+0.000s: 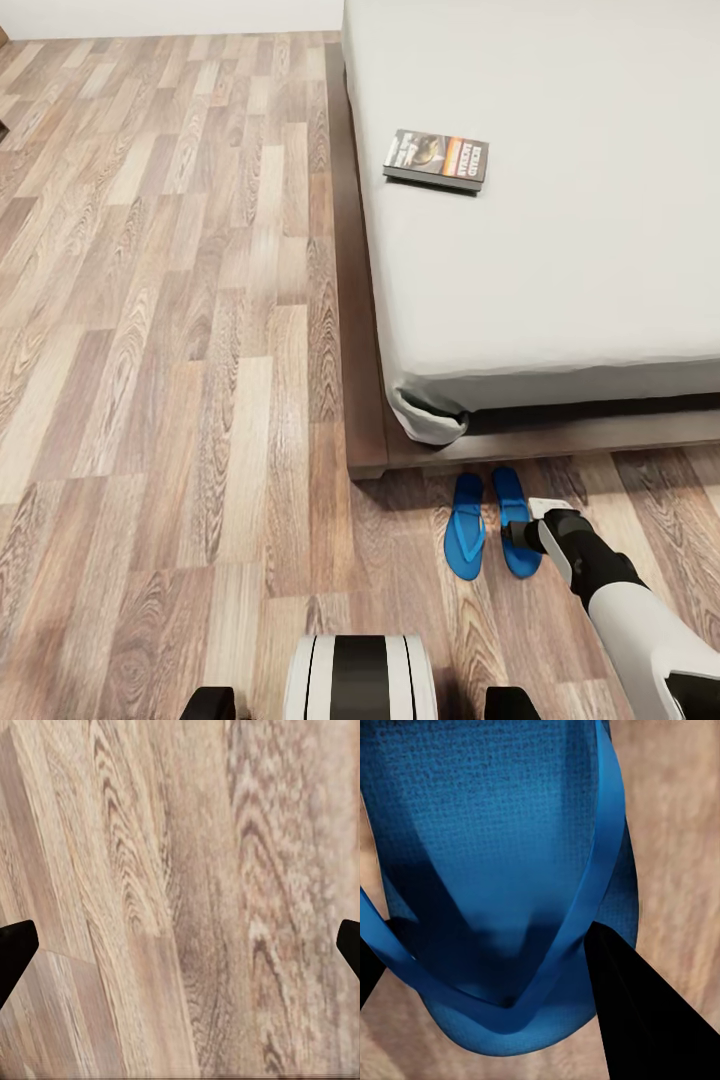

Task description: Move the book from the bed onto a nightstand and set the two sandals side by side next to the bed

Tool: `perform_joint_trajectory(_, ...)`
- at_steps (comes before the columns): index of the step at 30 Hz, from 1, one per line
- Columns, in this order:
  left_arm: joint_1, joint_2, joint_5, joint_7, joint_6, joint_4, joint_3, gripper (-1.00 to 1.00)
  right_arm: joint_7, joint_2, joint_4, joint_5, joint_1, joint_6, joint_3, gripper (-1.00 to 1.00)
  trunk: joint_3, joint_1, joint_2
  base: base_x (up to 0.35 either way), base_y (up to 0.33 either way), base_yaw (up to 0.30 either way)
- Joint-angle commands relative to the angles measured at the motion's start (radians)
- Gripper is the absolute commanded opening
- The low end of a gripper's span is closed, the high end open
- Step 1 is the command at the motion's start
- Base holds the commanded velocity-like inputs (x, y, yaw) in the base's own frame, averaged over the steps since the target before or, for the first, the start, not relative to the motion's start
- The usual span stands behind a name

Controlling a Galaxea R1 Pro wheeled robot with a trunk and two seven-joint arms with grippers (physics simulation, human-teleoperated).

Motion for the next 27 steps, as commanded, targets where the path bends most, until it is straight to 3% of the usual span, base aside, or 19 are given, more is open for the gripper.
perform_joint_trajectory(1,0.000,0.000,0.007,0.003,-0.003,0.000,-0.008,1.00,-0.003,0.000,-0.002,-0.001,0.000,0.005,-0.002,-1.00,-0.001,0.000,0.000,0.000,0.000,0.000)
perform_joint_trajectory(24,0.000,0.000,0.007,0.003,-0.003,0.000,-0.008,1.00,-0.003,0.000,-0.002,0.000,-0.014,0.005,-0.002,-1.00,-0.001,0.000,0.000,0.000,0.000,0.000)
perform_joint_trajectory(27,-0.001,0.000,0.006,0.003,-0.003,0.000,-0.008,1.00,-0.003,0.000,-0.002,0.000,-0.014,0.005,-0.002,-1.00,-0.012,0.001,-0.001,0.000,0.000,0.000)
